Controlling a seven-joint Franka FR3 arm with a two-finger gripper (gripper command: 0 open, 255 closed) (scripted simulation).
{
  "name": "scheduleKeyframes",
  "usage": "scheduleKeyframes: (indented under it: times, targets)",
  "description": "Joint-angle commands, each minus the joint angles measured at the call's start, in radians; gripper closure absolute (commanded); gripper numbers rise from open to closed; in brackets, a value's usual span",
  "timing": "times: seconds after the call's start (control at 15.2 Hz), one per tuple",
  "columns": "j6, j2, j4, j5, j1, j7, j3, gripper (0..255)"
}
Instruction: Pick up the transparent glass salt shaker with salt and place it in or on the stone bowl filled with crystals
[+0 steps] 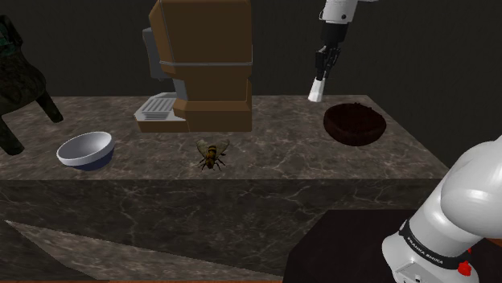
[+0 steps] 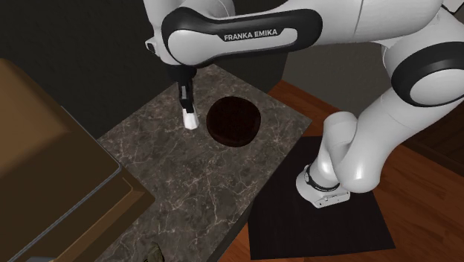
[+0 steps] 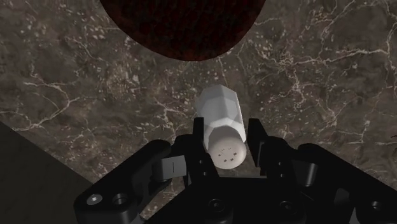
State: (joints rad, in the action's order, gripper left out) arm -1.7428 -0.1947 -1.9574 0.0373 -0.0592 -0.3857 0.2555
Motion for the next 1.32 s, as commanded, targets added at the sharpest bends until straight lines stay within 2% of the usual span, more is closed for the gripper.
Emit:
scheduleKeyframes:
  times: [0.0,0.59,1.25]
  targets:
    - [0.026,-0.001,0.026,0.000,0.001,0.003,-0.001,255]
    - [0.143,0.013,0.156,0.003,0.002,0.008,-0.001,255]
    - [0.260,-0.268,-0.003,-0.089,-0.064,-0.082,0.049,255]
